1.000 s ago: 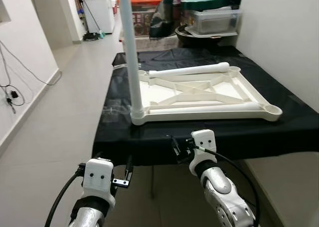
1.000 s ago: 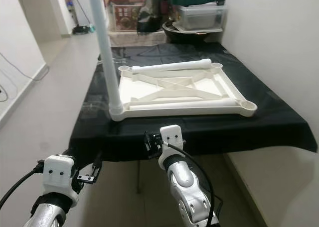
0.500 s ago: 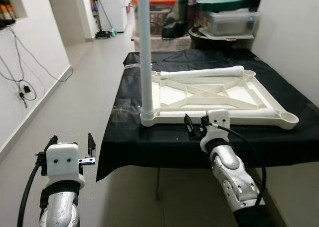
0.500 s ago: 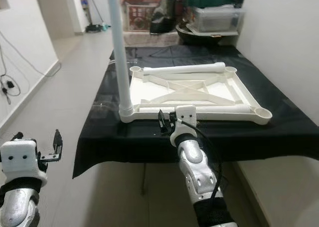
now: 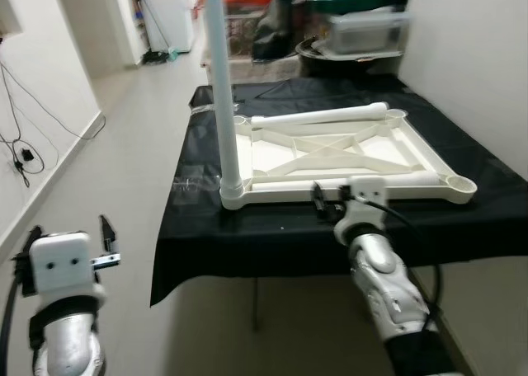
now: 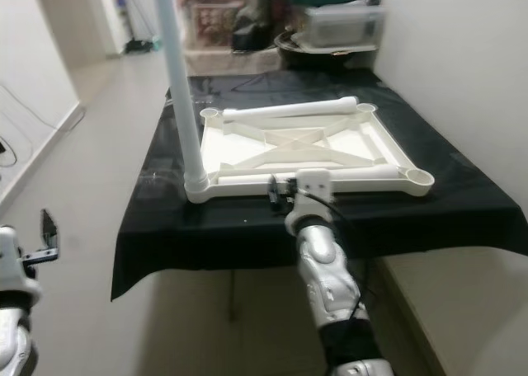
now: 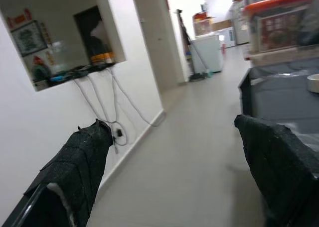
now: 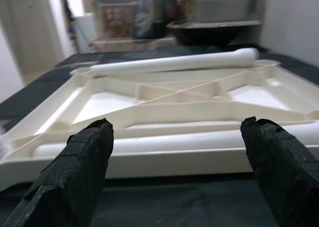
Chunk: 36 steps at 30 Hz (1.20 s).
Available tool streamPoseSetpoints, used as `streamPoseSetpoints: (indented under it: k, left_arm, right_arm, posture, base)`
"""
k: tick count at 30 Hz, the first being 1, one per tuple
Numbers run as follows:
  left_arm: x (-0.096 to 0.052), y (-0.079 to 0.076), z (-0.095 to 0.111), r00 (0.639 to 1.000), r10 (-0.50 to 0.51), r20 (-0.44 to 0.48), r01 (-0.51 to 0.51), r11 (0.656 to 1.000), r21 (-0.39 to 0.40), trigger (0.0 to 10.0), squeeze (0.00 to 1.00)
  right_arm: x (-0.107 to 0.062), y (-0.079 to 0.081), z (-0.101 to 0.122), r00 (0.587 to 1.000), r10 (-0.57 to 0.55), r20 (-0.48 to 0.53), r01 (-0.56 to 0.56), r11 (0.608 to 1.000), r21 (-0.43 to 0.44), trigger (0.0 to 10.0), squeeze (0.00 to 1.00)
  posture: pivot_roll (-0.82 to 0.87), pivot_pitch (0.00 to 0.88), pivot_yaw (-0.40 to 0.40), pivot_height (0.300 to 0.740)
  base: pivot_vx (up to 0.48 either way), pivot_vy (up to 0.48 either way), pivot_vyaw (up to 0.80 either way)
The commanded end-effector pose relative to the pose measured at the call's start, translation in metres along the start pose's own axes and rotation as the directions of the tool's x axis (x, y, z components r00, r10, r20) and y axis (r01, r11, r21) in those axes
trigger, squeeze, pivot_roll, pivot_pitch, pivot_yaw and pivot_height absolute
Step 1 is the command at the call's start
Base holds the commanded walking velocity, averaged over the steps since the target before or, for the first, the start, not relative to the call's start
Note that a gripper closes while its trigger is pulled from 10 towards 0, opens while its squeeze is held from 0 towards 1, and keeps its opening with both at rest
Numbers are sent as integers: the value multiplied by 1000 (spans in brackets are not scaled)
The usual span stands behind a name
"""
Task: Building children table
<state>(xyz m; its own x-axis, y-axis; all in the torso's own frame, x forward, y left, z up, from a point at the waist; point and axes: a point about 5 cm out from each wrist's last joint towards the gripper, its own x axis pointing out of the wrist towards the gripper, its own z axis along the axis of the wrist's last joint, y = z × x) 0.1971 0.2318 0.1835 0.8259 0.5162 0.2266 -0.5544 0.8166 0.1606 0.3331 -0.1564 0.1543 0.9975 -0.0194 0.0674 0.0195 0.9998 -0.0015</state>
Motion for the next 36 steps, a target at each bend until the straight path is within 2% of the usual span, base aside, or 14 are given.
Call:
streamPoseSetpoints:
  k: [1, 6, 16, 25, 36]
  left_arm:
    - [4, 16, 1, 996, 89, 7, -89, 995, 51, 10000, 0]
    - [9, 25, -3, 994, 112, -2, -111, 990, 85, 10000, 0]
    - [10, 22, -2, 995, 99, 3, -99, 992, 79, 10000, 0]
    - [10, 19, -3, 996, 85, -1, -85, 993, 77, 10000, 0]
    - [11, 18, -4, 997, 74, 3, -74, 994, 84, 10000, 0]
  right_arm:
    - [4, 6, 0, 1000, 14, 3, -14, 1000, -4, 10000, 0]
    - [10, 1, 7, 999, -15, 29, 16, 1000, -25, 10000, 0]
    - [17, -22, 15, 987, -145, 67, 149, 987, -58, 10000, 0]
    - [18, -18, 13, 989, -133, 62, 137, 989, -51, 10000, 0]
    - [21, -16, 11, 990, -129, 58, 132, 990, -52, 10000, 0]
  posture:
    - [22, 10, 2, 740]
    - [22, 11, -2, 740]
    - [18, 7, 3, 740]
    - [16, 0, 6, 740]
    - [14, 0, 3, 740]
  base:
    - [0, 0, 0]
    - [0, 0, 0]
    - [0, 0, 0]
    - [0, 0, 0]
    - [343, 0, 0]
